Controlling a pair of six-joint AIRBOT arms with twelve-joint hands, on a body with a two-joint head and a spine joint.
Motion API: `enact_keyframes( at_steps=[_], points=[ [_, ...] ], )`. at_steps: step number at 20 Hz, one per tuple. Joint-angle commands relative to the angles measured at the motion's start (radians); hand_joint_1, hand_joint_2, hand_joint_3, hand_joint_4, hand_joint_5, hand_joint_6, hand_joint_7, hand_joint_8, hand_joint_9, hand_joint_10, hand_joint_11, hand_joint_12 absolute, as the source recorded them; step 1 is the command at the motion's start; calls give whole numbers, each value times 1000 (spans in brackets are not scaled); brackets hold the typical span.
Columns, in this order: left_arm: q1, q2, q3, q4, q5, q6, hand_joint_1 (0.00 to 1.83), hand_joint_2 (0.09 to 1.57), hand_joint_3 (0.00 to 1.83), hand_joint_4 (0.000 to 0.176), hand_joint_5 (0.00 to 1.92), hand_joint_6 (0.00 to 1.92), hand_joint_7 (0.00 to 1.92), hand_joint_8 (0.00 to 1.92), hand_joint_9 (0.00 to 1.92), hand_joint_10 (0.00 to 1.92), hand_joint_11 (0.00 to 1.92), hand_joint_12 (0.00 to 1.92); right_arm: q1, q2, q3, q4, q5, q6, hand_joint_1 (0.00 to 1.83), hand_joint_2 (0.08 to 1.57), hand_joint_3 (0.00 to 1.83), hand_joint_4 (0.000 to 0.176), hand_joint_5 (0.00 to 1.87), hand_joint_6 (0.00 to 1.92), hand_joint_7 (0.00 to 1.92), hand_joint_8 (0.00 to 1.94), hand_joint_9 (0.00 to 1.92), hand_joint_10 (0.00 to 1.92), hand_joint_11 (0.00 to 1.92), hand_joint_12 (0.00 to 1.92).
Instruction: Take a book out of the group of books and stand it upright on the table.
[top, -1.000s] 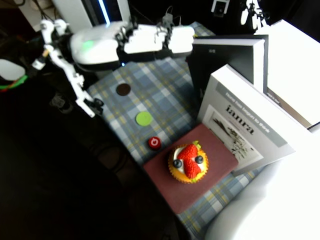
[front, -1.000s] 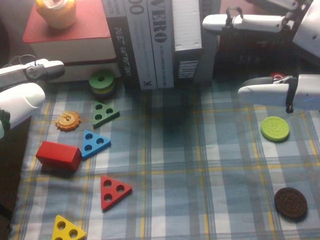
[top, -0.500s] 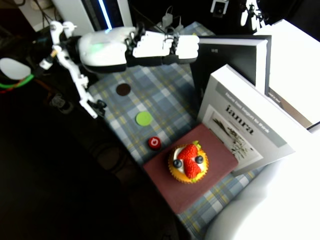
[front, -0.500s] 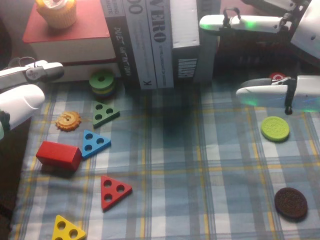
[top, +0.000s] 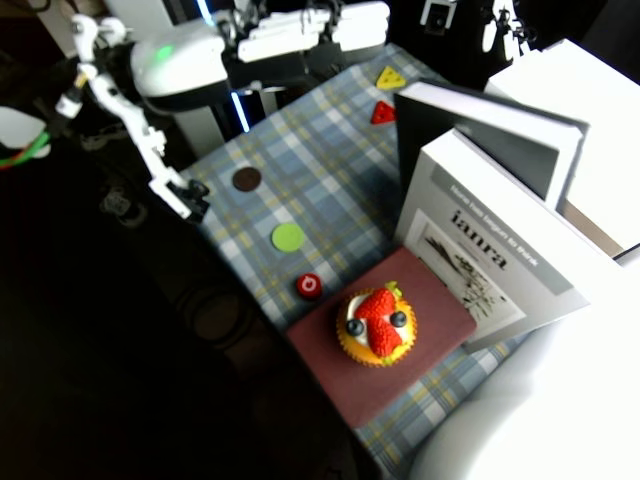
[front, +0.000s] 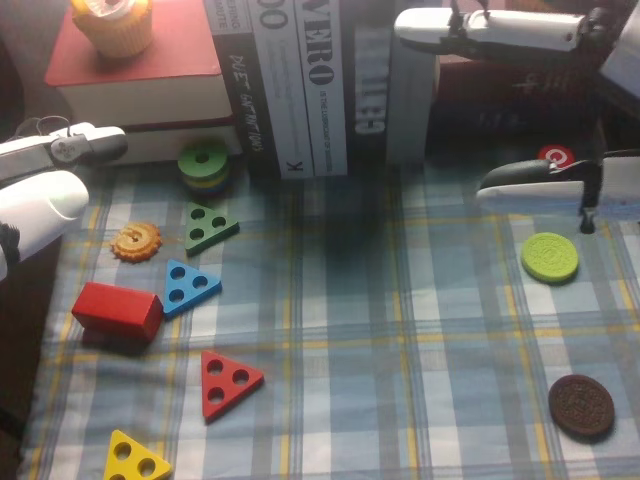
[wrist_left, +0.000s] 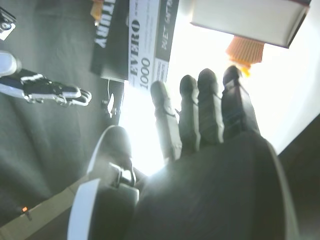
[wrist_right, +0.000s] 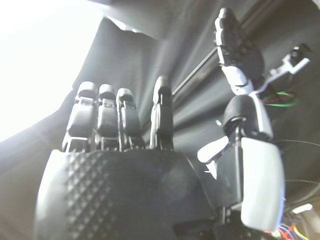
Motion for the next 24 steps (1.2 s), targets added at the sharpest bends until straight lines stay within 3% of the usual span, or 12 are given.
enact_keyframes(
  at_steps=[1,4,6,7,8,10,12,17,18,19,20,24],
  points=[
    [-4,-5,6,7,-125,-11,177,1429,2,47,538,0,293,0,172,0,0,0,21,-7,8,36,87,-2,288,1062,0,176,331,13,0,0,0,0,0,0],
    [-4,-6,6,7,-124,-11,164,1424,0,64,530,0,287,0,172,1,0,0,34,-28,32,60,58,-2,268,1097,12,176,366,18,0,0,0,0,0,0],
    [-4,-7,6,7,-122,-12,180,1424,0,60,531,1,293,2,175,2,0,0,40,-47,55,96,54,-2,191,1123,17,176,373,14,0,0,0,0,0,0],
    [-4,-7,6,7,-121,-12,164,1423,0,71,523,0,288,0,172,0,0,0,46,-59,71,119,54,-2,126,1139,20,176,359,6,0,0,0,0,0,0],
    [-4,-7,7,7,-120,-12,173,1424,0,63,526,1,292,1,175,1,0,0,59,-73,88,139,51,-2,24,1162,25,176,328,3,0,0,0,0,0,0],
    [-5,-8,9,7,-119,-13,172,1425,1,61,527,1,293,2,176,1,0,0,110,-101,119,162,19,-26,0,1171,21,140,324,3,4,1,0,0,0,0],
    [-5,-11,14,7,-121,-19,200,1420,0,62,539,3,299,2,183,2,0,0,170,-121,129,181,-34,-111,0,1153,8,173,262,0,0,0,0,0,0,0],
    [-5,-19,20,7,-124,-28,183,1416,0,63,531,0,292,0,173,0,0,0,258,-155,153,191,-119,-223,0,1147,4,176,206,0,0,0,0,0,0,0],
    [-5,-19,20,7,-124,-28,175,1411,0,69,532,1,293,1,176,1,0,0,267,-159,159,192,-133,-229,0,1144,2,176,200,0,0,0,0,0,0,0],
    [-5,-19,21,6,-123,-29,179,1419,1,57,533,1,291,0,177,1,0,0,277,-165,170,195,-151,-232,0,1143,1,176,201,1,0,0,0,0,0,0],
    [-5,-19,21,6,-123,-29,180,1417,0,56,538,3,297,2,183,4,0,0,284,-168,180,201,-166,-233,0,1146,3,176,200,0,0,0,0,0,0,0],
    [-5,-19,22,3,-122,-36,162,1417,1,65,536,1,299,2,180,1,0,0,311,-194,218,212,-232,-233,0,1164,9,176,207,3,0,0,0,0,0,0]
  ],
)
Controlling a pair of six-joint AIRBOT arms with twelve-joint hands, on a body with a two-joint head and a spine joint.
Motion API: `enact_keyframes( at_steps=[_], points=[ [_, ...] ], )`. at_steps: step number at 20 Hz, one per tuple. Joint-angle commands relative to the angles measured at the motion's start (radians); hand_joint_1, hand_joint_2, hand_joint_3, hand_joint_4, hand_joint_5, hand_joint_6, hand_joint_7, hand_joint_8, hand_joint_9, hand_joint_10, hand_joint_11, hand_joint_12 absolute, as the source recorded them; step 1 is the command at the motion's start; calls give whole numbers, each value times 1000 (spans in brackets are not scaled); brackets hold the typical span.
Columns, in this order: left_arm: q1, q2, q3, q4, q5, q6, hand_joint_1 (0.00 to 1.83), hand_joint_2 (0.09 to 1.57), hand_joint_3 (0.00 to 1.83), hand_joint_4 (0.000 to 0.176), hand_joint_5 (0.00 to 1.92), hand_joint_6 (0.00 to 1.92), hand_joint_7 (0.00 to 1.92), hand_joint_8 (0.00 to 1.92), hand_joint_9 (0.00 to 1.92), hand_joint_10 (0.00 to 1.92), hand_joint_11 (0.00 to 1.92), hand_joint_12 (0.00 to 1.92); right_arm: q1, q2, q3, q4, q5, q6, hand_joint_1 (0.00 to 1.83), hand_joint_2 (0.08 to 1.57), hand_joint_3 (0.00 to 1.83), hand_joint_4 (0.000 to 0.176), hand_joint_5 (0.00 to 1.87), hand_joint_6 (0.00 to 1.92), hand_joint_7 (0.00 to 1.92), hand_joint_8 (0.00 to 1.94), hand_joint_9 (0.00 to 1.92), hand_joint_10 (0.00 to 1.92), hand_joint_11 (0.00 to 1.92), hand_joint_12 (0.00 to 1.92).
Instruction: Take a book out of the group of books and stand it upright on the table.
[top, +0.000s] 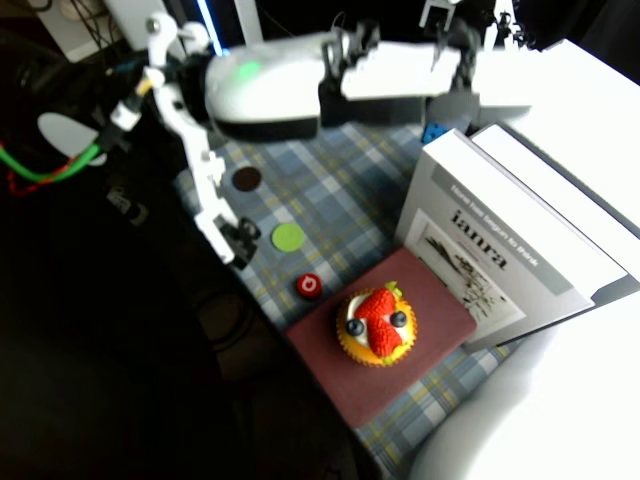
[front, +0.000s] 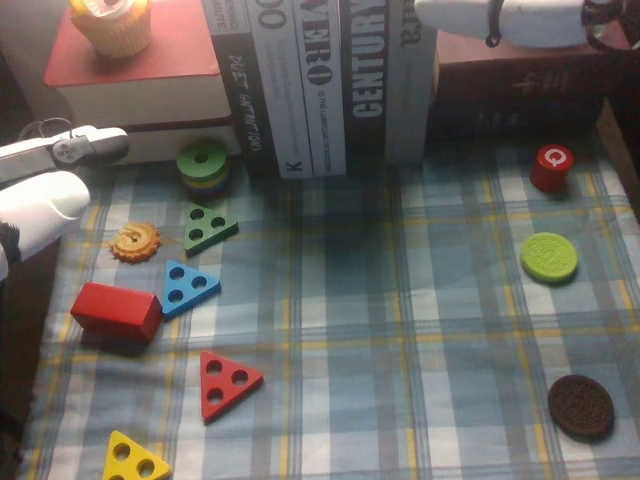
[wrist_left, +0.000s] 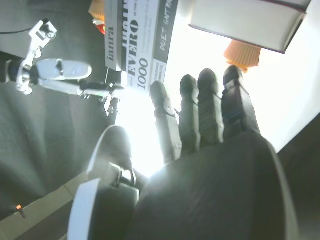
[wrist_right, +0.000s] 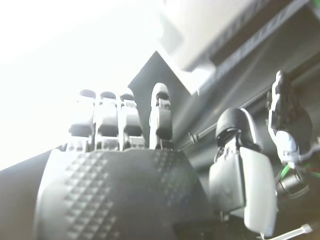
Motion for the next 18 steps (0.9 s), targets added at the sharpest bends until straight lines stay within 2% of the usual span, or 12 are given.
enact_keyframes(
  at_steps=[1,2,5,6,7,10,12,13,15,18],
  points=[
    [-6,-2,8,6,-122,-13,160,1415,0,69,535,0,301,3,182,2,0,0,21,-4,2,5,106,-3,0,1164,8,176,212,5,0,0,0,0,0,0],
    [-6,-4,10,6,-122,-16,161,1417,1,72,534,0,299,2,182,2,0,0,27,-5,6,4,93,-3,0,1166,8,176,208,3,0,0,0,0,0,0],
    [-6,-6,12,6,-121,-22,162,1422,3,62,534,1,291,0,179,0,0,0,33,-5,7,3,85,-3,0,1177,10,176,212,3,0,0,0,0,0,0],
    [-6,-6,13,6,-120,-25,161,1422,2,64,534,1,291,0,178,0,0,0,35,-5,8,1,80,-3,0,1178,10,176,214,4,0,0,0,0,0,0],
    [-6,-6,15,6,-119,-28,159,1423,2,56,535,1,295,2,187,4,0,0,35,-5,8,-4,73,-3,0,1178,9,176,215,4,0,0,0,0,0,0],
    [-6,-6,14,6,-121,-30,161,1426,3,61,536,1,288,0,183,1,0,0,35,-5,7,-16,57,-3,0,1175,5,176,192,0,0,0,0,0,0,0],
    [-6,-6,14,5,-122,-31,179,1430,3,48,540,2,295,2,185,2,0,0,35,-5,2,-26,48,-3,0,1166,1,176,181,3,0,0,0,0,0,0],
    [-6,-6,14,5,-124,-33,176,1425,0,58,533,0,287,0,178,0,0,0,35,-5,-3,-35,41,-3,0,1161,0,176,197,9,0,0,0,0,0,0],
    [-6,-6,14,5,-126,-35,175,1422,0,46,538,3,290,2,182,2,0,0,35,-5,-10,-48,29,-3,0,1161,0,176,208,12,0,0,0,0,0,0],
    [-6,-6,12,3,-129,-37,190,1423,0,49,538,1,280,0,171,0,0,0,33,-5,-21,-58,5,-3,0,1159,0,176,201,6,0,0,0,0,0,0]
  ],
)
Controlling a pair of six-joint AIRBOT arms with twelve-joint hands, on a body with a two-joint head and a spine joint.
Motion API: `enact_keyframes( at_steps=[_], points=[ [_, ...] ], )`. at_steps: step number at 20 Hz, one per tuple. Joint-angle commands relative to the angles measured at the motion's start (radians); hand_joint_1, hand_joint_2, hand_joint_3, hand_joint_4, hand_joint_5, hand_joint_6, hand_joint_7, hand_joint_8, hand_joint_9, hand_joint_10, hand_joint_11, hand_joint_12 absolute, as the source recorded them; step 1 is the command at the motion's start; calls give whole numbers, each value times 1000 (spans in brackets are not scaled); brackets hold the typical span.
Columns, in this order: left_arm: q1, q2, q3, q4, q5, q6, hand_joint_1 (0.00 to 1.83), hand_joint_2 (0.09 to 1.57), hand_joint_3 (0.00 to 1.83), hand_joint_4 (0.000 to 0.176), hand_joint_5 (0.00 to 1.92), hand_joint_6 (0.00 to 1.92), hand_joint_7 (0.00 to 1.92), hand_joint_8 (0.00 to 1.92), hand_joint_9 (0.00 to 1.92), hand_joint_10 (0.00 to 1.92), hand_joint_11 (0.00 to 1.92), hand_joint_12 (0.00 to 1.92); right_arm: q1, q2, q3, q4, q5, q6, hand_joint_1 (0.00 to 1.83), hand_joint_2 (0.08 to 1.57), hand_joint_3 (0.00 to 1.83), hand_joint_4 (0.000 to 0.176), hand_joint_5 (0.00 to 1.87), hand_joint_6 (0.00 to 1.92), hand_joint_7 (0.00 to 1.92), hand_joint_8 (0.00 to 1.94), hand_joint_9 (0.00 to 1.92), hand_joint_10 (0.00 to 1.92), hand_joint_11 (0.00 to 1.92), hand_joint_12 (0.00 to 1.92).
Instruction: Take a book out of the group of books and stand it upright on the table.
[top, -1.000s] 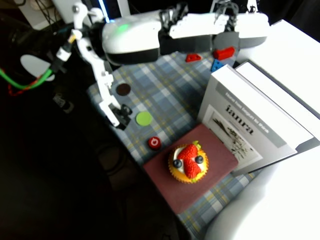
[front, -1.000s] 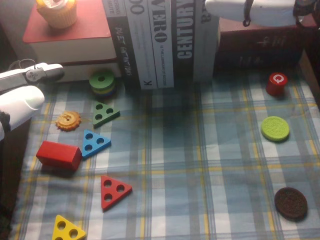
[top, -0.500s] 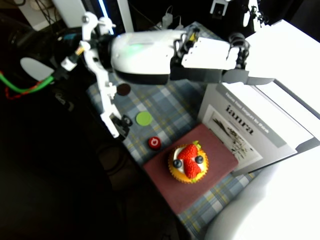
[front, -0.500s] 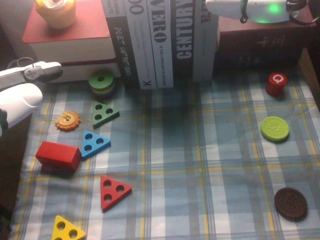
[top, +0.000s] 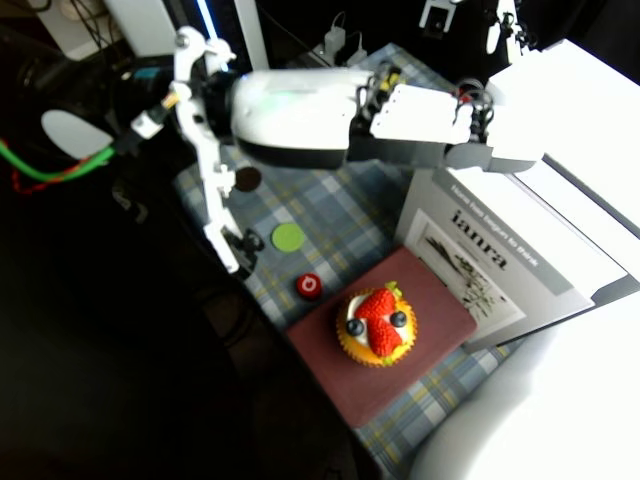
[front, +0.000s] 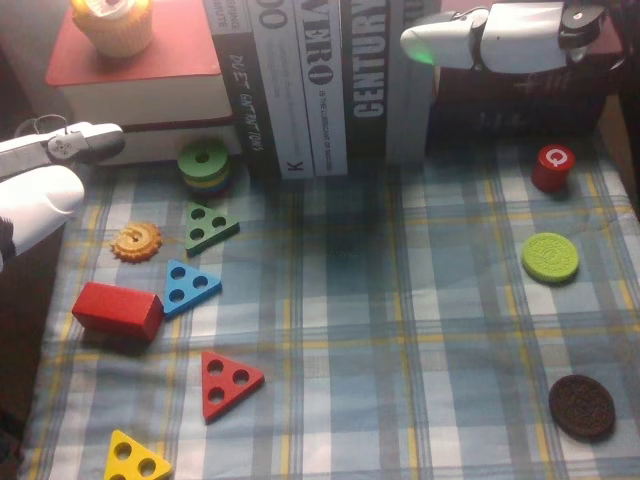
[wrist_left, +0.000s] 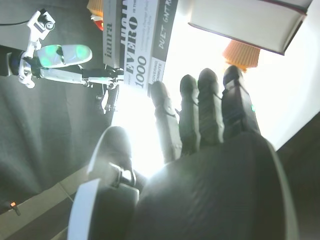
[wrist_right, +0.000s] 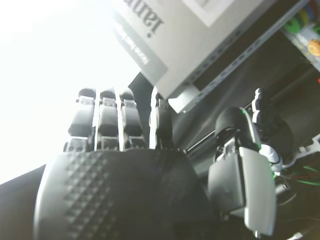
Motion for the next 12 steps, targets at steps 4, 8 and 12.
enact_keyframes(
  at_steps=[4,8,12],
  points=[
    [-5,-5,5,6,-129,-13,187,1424,0,54,536,0,279,0,168,0,0,0,-3,7,-18,-7,96,-4,0,1152,0,176,211,7,0,0,0,0,0,0],
    [-5,-6,4,5,-134,-15,188,1427,1,47,535,1,282,1,164,0,0,0,-23,21,-34,-7,93,-4,0,1152,0,176,202,1,0,0,0,0,0,0],
    [0,-6,0,0,-137,-15,183,1421,0,44,533,0,286,2,160,0,0,0,-62,58,-73,-29,93,-4,0,1146,0,176,243,14,0,0,0,0,0,0]
  ],
)
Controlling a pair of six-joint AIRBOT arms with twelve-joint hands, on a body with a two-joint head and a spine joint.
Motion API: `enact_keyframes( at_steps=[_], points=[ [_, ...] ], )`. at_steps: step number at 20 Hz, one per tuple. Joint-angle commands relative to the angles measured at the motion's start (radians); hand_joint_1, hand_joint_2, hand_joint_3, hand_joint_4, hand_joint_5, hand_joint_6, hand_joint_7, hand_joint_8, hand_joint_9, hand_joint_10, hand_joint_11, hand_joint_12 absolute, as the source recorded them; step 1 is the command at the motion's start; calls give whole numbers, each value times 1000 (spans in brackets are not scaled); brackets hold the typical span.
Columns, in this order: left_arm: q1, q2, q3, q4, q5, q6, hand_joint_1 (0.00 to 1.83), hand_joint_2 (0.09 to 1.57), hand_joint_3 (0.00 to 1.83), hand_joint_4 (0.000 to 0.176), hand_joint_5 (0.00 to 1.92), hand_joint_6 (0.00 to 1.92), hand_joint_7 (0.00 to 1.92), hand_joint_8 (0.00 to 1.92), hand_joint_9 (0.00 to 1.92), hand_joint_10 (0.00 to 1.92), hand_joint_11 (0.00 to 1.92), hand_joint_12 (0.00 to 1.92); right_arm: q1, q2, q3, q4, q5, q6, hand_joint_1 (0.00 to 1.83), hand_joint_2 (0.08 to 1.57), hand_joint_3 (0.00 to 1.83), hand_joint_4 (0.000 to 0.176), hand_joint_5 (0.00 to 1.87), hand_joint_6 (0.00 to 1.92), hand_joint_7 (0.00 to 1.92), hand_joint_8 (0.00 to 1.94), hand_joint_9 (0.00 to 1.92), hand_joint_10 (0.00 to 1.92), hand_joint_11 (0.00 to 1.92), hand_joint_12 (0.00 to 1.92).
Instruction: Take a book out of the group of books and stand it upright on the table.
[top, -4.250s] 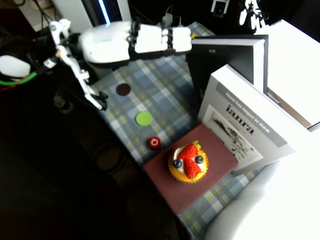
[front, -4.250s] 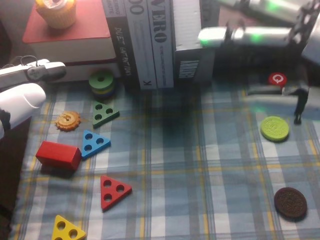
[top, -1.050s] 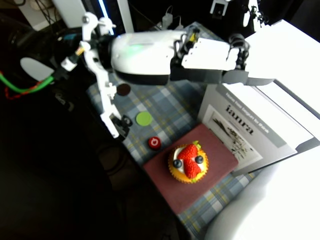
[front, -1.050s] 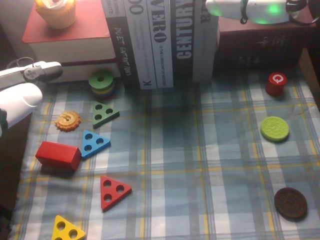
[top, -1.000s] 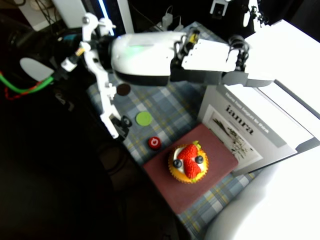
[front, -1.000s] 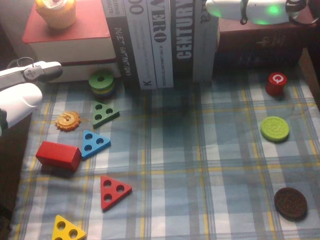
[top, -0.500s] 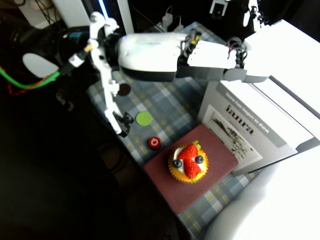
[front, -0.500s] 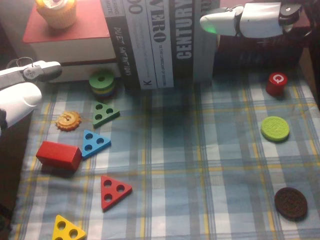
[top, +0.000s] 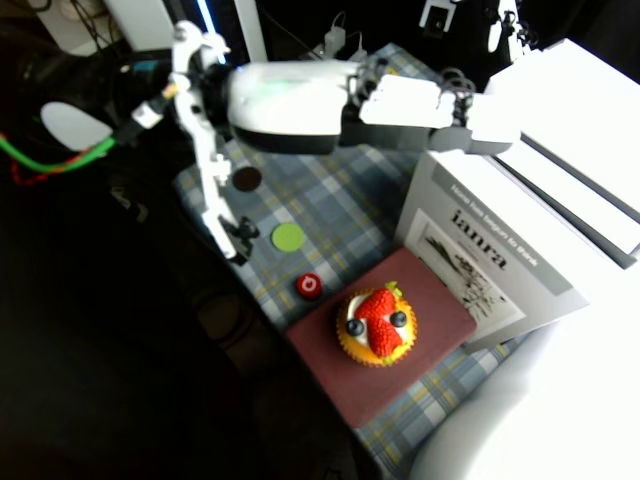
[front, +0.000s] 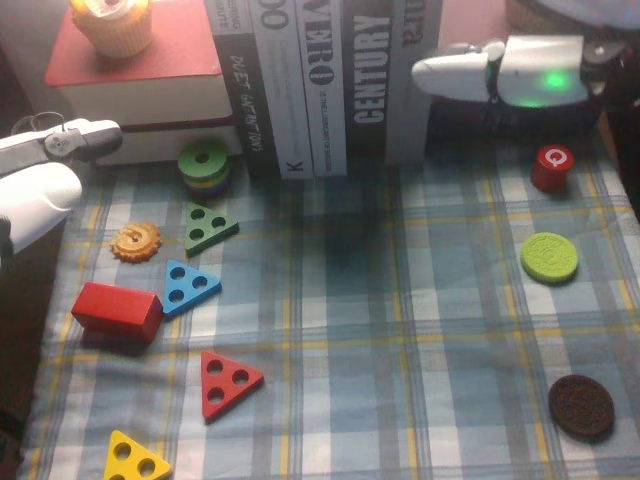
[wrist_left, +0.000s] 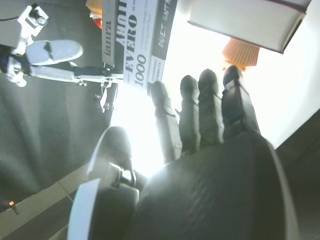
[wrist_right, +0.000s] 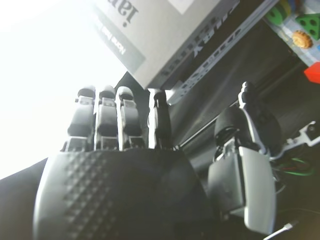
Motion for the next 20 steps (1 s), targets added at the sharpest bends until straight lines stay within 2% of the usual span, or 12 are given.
enact_keyframes(
  at_steps=[1,2,4,5,7,9,12,14,15,17,18,20],
  points=[
    [0,-2,-1,6,-126,-12,180,1422,0,40,533,0,286,2,155,0,0,0,-3,3,-8,-7,54,-7,0,1133,0,176,257,18,0,0,0,0,0,0],
    [2,-2,-2,6,-129,-13,182,1425,0,38,535,1,280,0,155,0,0,0,-11,10,-18,-10,57,-7,0,1138,0,176,263,18,0,0,0,0,0,0],
    [8,-2,-5,4,-135,-13,181,1425,0,51,529,0,279,1,157,1,0,0,-34,23,-41,-16,68,-7,0,1148,0,176,253,11,0,0,0,0,0,0],
    [11,-2,-6,3,-137,-15,178,1423,0,43,528,0,283,2,156,1,0,0,-51,30,-53,-16,80,-7,0,1147,0,176,252,9,0,0,0,0,0,0],
    [15,-2,-8,1,-140,-17,164,1421,0,45,533,1,285,2,155,0,0,0,-76,38,-70,-16,97,-7,0,1146,0,176,254,8,0,0,0,0,0,0],
    [23,-1,-10,-1,-147,-21,171,1433,5,35,537,3,282,0,159,2,0,0,-103,50,-91,-16,120,-7,0,1146,0,176,261,10,0,0,0,0,0,0],
    [33,-1,-13,-4,-152,-25,174,1431,2,41,531,0,274,1,165,4,0,0,-147,77,-130,-16,161,-7,0,1172,10,176,230,6,0,0,0,0,0,0],
    [38,-1,-14,-6,-153,-27,177,1433,3,36,524,0,271,0,158,0,0,0,-180,102,-159,-19,182,-7,0,1222,9,176,287,8,0,0,0,0,0,0],
    [39,-2,-15,-7,-154,-28,164,1429,1,42,522,0,268,0,157,0,0,0,-195,112,-171,-20,190,-7,0,1222,5,176,291,5,0,0,0,0,0,0],
    [42,-2,-15,-9,-156,-32,182,1432,1,34,527,2,269,1,165,3,0,0,-235,132,-200,-20,223,-6,3,1232,7,176,291,4,0,0,0,0,0,0],
    [46,-2,-15,-10,-158,-34,188,1435,2,31,526,1,264,0,167,3,0,0,-259,148,-222,-22,248,-6,90,1238,5,176,322,13,0,0,0,0,0,0],
    [53,-3,-18,-14,-159,-35,186,1429,0,38,519,0,257,0,159,2,0,0,-304,181,-266,-44,306,0,121,1269,10,176,331,8,0,0,0,0,0,0]
  ],
)
